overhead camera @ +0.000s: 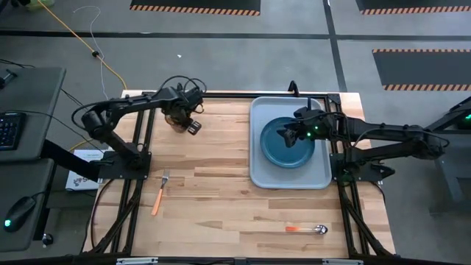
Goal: Pick and place plate/cup/fork/spoon on tray
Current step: Put the orange cup on the gray tray to the top left of the blue plate
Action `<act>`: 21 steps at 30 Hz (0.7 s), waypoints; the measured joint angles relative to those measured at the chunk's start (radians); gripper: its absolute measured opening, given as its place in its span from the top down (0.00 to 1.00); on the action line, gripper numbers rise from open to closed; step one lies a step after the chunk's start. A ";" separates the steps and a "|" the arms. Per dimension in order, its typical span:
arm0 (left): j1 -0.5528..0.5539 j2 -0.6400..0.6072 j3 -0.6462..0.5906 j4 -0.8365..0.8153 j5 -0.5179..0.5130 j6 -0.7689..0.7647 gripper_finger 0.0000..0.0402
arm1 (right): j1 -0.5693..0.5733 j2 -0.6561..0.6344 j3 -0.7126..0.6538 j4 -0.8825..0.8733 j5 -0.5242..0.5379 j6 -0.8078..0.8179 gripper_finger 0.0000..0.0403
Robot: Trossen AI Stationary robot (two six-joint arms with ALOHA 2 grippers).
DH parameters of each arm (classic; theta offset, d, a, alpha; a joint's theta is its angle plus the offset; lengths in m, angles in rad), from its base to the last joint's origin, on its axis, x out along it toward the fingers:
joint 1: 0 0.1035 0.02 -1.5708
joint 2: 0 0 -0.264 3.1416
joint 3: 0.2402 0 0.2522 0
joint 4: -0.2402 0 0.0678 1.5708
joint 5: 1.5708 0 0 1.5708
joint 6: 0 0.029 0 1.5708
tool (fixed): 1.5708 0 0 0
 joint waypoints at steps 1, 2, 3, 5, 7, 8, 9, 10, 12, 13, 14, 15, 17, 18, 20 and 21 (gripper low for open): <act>-0.002 -0.001 0.000 0.031 0.032 -0.002 0.93 | 0.000 -0.004 0.000 0.001 -0.004 0.003 0.42; -0.006 -0.002 0.003 0.062 0.052 -0.006 0.96 | 0.000 -0.010 0.000 0.003 -0.007 0.007 0.42; -0.011 -0.004 0.012 0.080 0.062 -0.004 0.97 | 0.000 -0.016 0.000 0.002 -0.009 0.007 0.42; -0.020 -0.007 0.056 0.077 0.071 0.020 0.96 | 0.000 -0.031 0.000 0.006 -0.009 0.007 0.42; -0.026 -0.007 0.115 0.080 0.070 0.050 0.98 | 0.000 -0.048 0.000 0.013 -0.009 0.007 0.42; -0.029 -0.007 0.148 0.079 0.068 0.068 0.98 | 0.000 -0.055 0.000 0.017 -0.009 0.008 0.42; -0.030 -0.005 0.188 0.080 0.067 0.085 0.99 | 0.000 -0.061 0.001 0.026 -0.009 0.008 0.42; -0.034 0.001 0.232 0.084 0.066 0.098 0.99 | 0.000 -0.067 0.001 0.036 -0.009 0.009 0.42; -0.041 0.028 0.326 0.088 0.052 0.130 0.99 | 0.000 -0.077 0.002 0.068 -0.008 0.009 0.42; -0.043 0.049 0.378 0.082 0.051 0.148 0.99 | 0.000 -0.080 0.002 0.086 -0.009 0.009 0.42; -0.046 0.073 0.431 0.079 0.050 0.164 0.99 | 0.000 -0.081 0.002 0.102 -0.008 0.008 0.42; -0.051 0.103 0.486 0.079 0.049 0.180 0.99 | 0.000 -0.081 0.002 0.121 -0.009 0.007 0.42; -0.064 0.170 0.598 0.074 0.049 0.213 0.99 | 0.000 -0.081 0.002 0.157 -0.008 0.006 0.42; -0.074 0.210 0.656 0.065 0.048 0.229 0.99 | 0.000 -0.081 0.002 0.172 -0.009 0.006 0.42; -0.097 0.292 0.767 0.058 0.049 0.258 0.99 | 0.000 -0.081 0.002 0.195 -0.011 0.005 0.42; -0.110 0.331 0.819 0.058 0.049 0.273 0.99 | 0.000 -0.081 0.002 0.207 -0.012 0.002 0.42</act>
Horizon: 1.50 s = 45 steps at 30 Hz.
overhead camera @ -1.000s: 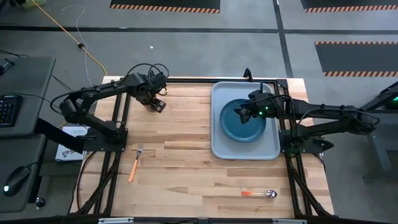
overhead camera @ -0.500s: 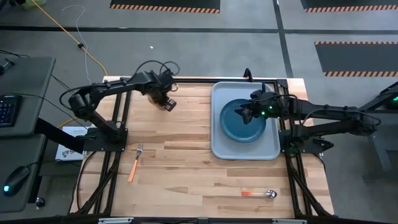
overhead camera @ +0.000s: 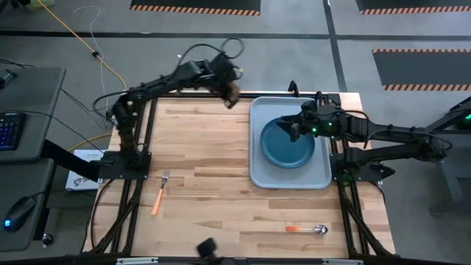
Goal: Pick and place plate/cup/fork/spoon on tray
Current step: Put the orange cup on the gray tray to the top left of the blue plate
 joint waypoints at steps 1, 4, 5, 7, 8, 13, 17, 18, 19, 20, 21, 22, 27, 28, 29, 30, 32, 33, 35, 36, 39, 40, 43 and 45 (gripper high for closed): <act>-0.012 0.039 0.051 0.000 0.000 0.014 0.99 | 0.000 0.000 0.000 0.013 0.000 -0.001 0.42; -0.049 0.149 0.188 0.006 0.000 0.047 0.99 | 0.000 0.000 0.000 0.047 -0.001 -0.003 0.42; -0.058 0.185 0.229 0.005 0.001 0.058 1.00 | 0.000 0.000 0.000 0.060 -0.001 -0.003 0.42; -0.080 0.248 0.293 0.006 0.001 0.080 1.00 | 0.000 0.000 0.002 0.081 -0.001 -0.004 0.42; -0.087 0.277 0.318 0.007 0.001 0.087 1.00 | 0.000 0.000 0.002 0.088 -0.001 -0.004 0.42; -0.119 0.390 0.372 0.025 0.002 0.104 0.99 | 0.000 0.000 0.002 0.110 -0.002 -0.004 0.42; -0.136 0.449 0.372 0.048 0.001 0.103 0.99 | 0.000 0.000 0.002 0.110 -0.001 0.001 0.42; -0.140 0.458 0.372 0.060 0.001 0.104 0.99 | 0.000 0.000 0.002 0.110 -0.002 0.002 0.42; -0.141 0.464 0.372 0.063 0.001 0.110 0.99 | 0.000 0.000 0.002 0.110 -0.002 0.003 0.42; -0.145 0.472 0.372 0.061 0.000 0.117 0.99 | 0.000 0.000 0.002 0.110 -0.002 0.003 0.42; -0.147 0.479 0.372 0.062 0.000 0.122 0.99 | 0.000 0.000 0.002 0.110 -0.001 0.003 0.42; -0.147 0.486 0.372 0.061 0.000 0.130 0.99 | 0.000 0.000 0.002 0.110 0.000 0.003 0.42; -0.148 0.495 0.372 0.061 0.000 0.137 0.95 | 0.000 0.000 0.002 0.114 0.020 0.003 0.42; -0.148 0.495 0.372 0.060 0.001 0.137 0.94 | 0.000 0.000 0.002 0.114 0.021 0.003 0.42; -0.147 0.496 0.372 0.058 0.000 0.137 0.94 | 0.000 0.000 0.002 0.115 0.023 0.003 0.42; -0.147 0.496 0.372 0.058 0.000 0.137 0.93 | 0.000 0.000 0.002 0.115 0.023 0.003 0.42; -0.147 0.496 0.372 0.061 0.000 0.148 0.92 | 0.000 0.000 0.002 0.115 0.023 0.003 0.42; -0.147 0.496 0.372 0.063 0.000 0.162 0.91 | 0.000 0.000 0.002 0.115 0.023 0.003 0.42; -0.147 0.496 0.372 0.063 0.000 0.187 0.91 | 0.000 0.000 0.002 0.115 0.023 0.003 0.42; -0.147 0.496 0.372 0.065 0.000 0.194 0.91 | 0.000 0.000 0.002 0.115 0.023 0.003 0.42; -0.147 0.496 0.372 0.088 0.000 0.187 0.90 | 0.000 0.000 0.002 0.115 0.024 0.003 0.42; -0.147 0.496 0.372 0.099 0.000 0.181 0.90 | 0.000 0.000 0.002 0.115 0.024 0.003 0.42; -0.147 0.496 0.372 0.126 0.003 0.150 0.86 | 0.000 0.000 0.002 0.115 0.024 0.003 0.42; -0.147 0.496 0.372 0.130 0.011 0.138 0.82 | 0.000 0.000 0.002 0.115 0.024 0.003 0.42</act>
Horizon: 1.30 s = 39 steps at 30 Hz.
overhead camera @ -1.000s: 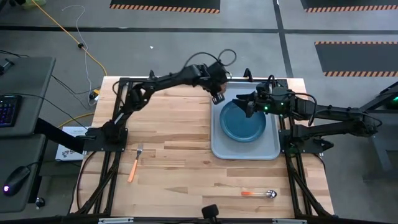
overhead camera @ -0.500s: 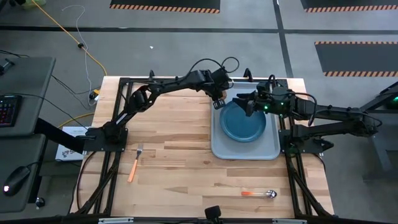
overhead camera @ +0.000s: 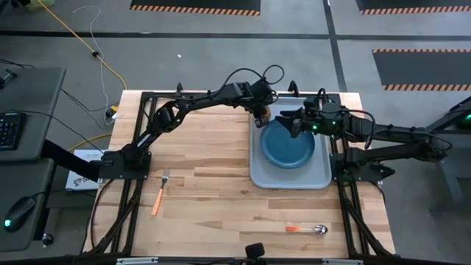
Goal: Pick and place plate/cup/fork/spoon on tray
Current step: Put the orange cup on the gray tray to the top left of the blue plate, then put the orange spoon on the gray tray to the bottom of the blue plate
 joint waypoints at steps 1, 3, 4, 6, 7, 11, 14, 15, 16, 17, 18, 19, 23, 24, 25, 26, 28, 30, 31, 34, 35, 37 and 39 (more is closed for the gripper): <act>0.000 0.000 0.000 -0.001 0.000 0.000 0.80 | 0.000 0.000 0.000 0.000 0.000 0.000 0.42; 0.000 0.000 0.000 -0.001 0.000 -0.001 0.75 | 0.000 0.000 0.000 0.000 0.000 0.000 0.42; 0.000 0.000 0.000 -0.001 0.000 -0.001 0.73 | 0.000 0.000 0.000 0.000 0.000 0.000 0.42; 0.000 0.000 0.000 0.003 0.000 -0.001 0.69 | 0.000 0.000 0.000 0.000 0.000 0.000 0.42; 0.000 0.000 0.000 0.007 0.000 -0.001 0.67 | 0.000 0.000 0.000 0.000 0.000 0.000 0.42; 0.000 0.000 0.000 0.014 0.001 -0.012 0.60 | 0.000 0.000 0.000 0.000 0.001 0.000 0.42; 0.000 0.000 0.000 0.014 0.001 -0.012 0.58 | 0.000 0.000 0.000 0.000 0.001 0.000 0.42; 0.000 0.000 0.000 0.015 0.001 -0.012 0.57 | 0.000 0.000 0.000 0.000 0.001 0.000 0.42; 0.000 0.000 0.000 0.015 0.001 -0.012 0.57 | 0.000 0.000 0.000 0.000 0.001 0.000 0.42; 0.000 0.000 0.000 0.015 0.001 -0.012 0.57 | 0.000 0.000 0.000 0.000 0.001 0.000 0.42; 0.001 -0.002 0.000 0.014 0.001 -0.012 0.57 | 0.000 0.000 0.000 0.000 0.001 0.000 0.42; 0.002 -0.006 0.000 0.008 0.006 -0.013 0.57 | 0.000 0.000 0.000 0.000 0.001 0.000 0.42; 0.005 -0.028 0.000 -0.003 0.068 -0.030 0.57 | 0.000 0.000 0.000 0.000 0.001 -0.005 0.42; 0.005 -0.035 0.000 -0.010 0.071 -0.030 0.57 | 0.000 0.000 0.000 0.001 0.001 -0.006 0.42; 0.005 -0.040 0.000 -0.013 0.070 -0.030 0.57 | 0.000 0.000 0.000 0.001 0.001 -0.007 0.42; 0.005 -0.046 0.000 -0.010 0.070 -0.030 0.57 | 0.000 0.000 0.000 0.001 0.001 -0.007 0.42; 0.005 -0.056 0.000 -0.010 0.070 -0.030 0.57 | 0.000 0.000 0.000 0.001 0.001 -0.007 0.42; 0.008 -0.065 0.002 -0.019 0.070 -0.030 0.57 | 0.000 0.000 0.000 0.002 0.001 -0.007 0.42; 0.009 -0.068 0.005 -0.032 0.070 -0.030 0.57 | 0.000 0.000 0.000 0.002 0.001 -0.007 0.42; 0.016 -0.069 0.061 -0.064 0.070 -0.036 0.57 | 0.000 0.000 0.000 0.005 0.001 -0.007 0.42; 0.020 -0.069 0.095 -0.096 0.071 -0.038 0.57 | 0.000 0.000 0.000 0.008 0.001 -0.007 0.42; 0.031 -0.083 0.125 -0.106 0.074 -0.033 0.57 | 0.000 0.000 0.000 0.009 0.001 -0.007 0.42; 0.050 -0.133 0.099 -0.115 0.093 -0.030 0.57 | 0.000 0.000 0.000 0.012 0.001 -0.008 0.42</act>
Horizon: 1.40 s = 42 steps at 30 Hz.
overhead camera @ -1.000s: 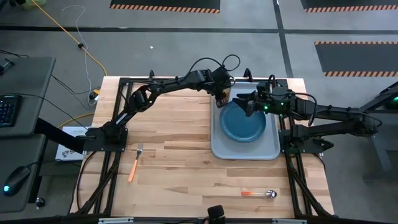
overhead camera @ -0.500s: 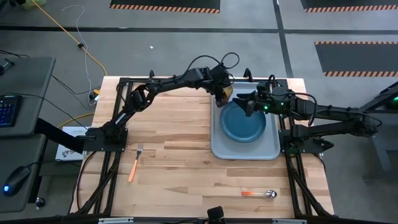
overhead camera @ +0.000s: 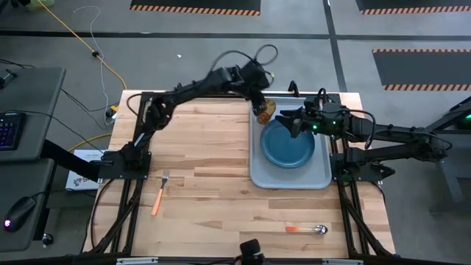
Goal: Pick and place plate/cup/fork/spoon on tray
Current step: Put the orange spoon on the gray tray to the bottom of the blue plate
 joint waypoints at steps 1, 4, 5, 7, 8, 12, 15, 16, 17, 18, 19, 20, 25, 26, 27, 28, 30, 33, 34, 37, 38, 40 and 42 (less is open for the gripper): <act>0.007 -0.015 0.001 0.001 0.002 -0.003 0.57 | 0.000 0.000 0.000 0.002 0.000 -0.004 0.42; 0.042 -0.089 0.001 -0.019 0.030 -0.059 0.57 | 0.000 0.000 0.000 0.017 0.000 -0.035 0.42; 0.056 -0.117 0.002 -0.008 0.051 -0.082 0.57 | 0.000 0.001 0.000 0.027 0.001 -0.043 0.42; 0.087 -0.169 0.002 -0.025 0.116 -0.128 0.57 | 0.000 0.002 0.001 0.040 0.006 -0.054 0.42; 0.098 -0.196 0.002 -0.020 0.152 -0.147 0.57 | 0.000 0.003 0.001 0.054 0.010 -0.061 0.42; 0.122 -0.292 0.002 -0.028 0.245 -0.183 0.57 | 0.000 0.005 0.002 0.071 0.009 -0.071 0.42; 0.101 -0.347 0.002 -0.029 0.248 -0.182 0.57 | 0.000 0.004 0.002 0.074 0.002 -0.071 0.42; 0.089 -0.361 -0.001 -0.026 0.248 -0.182 0.57 | 0.000 0.004 0.002 0.074 0.002 -0.073 0.42; 0.075 -0.379 -0.021 -0.011 0.247 -0.182 0.57 | 0.000 0.004 0.002 0.075 -0.001 -0.078 0.42; 0.058 -0.402 -0.056 0.007 0.243 -0.182 0.57 | 0.000 0.004 0.002 0.077 -0.006 -0.081 0.42; 0.040 -0.427 -0.101 0.036 0.236 -0.183 0.57 | 0.000 0.004 0.002 0.077 -0.009 -0.084 0.42; 0.024 -0.459 -0.160 0.074 0.233 -0.185 0.57 | 0.000 0.004 0.002 0.078 -0.011 -0.087 0.42; -0.054 -0.701 -0.623 0.395 0.125 -0.282 0.57 | 0.000 0.004 0.002 0.078 -0.038 -0.089 0.42; -0.065 -0.759 -0.729 0.488 0.115 -0.313 0.57 | 0.000 0.004 0.002 0.078 -0.045 -0.089 0.42; -0.075 -0.821 -0.835 0.575 0.110 -0.348 0.57 | 0.000 0.004 0.002 0.078 -0.052 -0.087 0.42; -0.086 -0.884 -0.940 0.655 0.109 -0.379 0.57 | 0.000 0.004 0.002 0.078 -0.058 -0.087 0.42; -0.116 -1.008 -1.126 0.828 0.115 -0.429 0.57 | 0.000 0.004 0.002 0.079 -0.069 -0.086 0.42; -0.162 -1.175 -1.353 1.048 0.125 -0.464 0.57 | 0.000 0.004 0.002 0.083 -0.077 -0.087 0.42; -0.175 -1.223 -1.414 1.112 0.111 -0.478 0.57 | 0.000 0.004 0.001 0.084 -0.077 -0.088 0.42; -0.201 -1.352 -1.548 1.247 0.023 -0.497 0.57 | 0.000 0.004 0.001 0.087 -0.077 -0.087 0.42; -0.209 -1.388 -1.579 1.276 -0.007 -0.496 0.57 | 0.000 0.004 0.001 0.087 -0.077 -0.087 0.42; -0.215 -1.450 -1.618 1.287 -0.053 -0.482 0.57 | 0.000 0.004 0.001 0.088 -0.078 -0.086 0.42; -0.218 -1.493 -1.639 1.286 -0.067 -0.468 0.57 | 0.000 0.004 0.001 0.095 -0.085 -0.079 0.42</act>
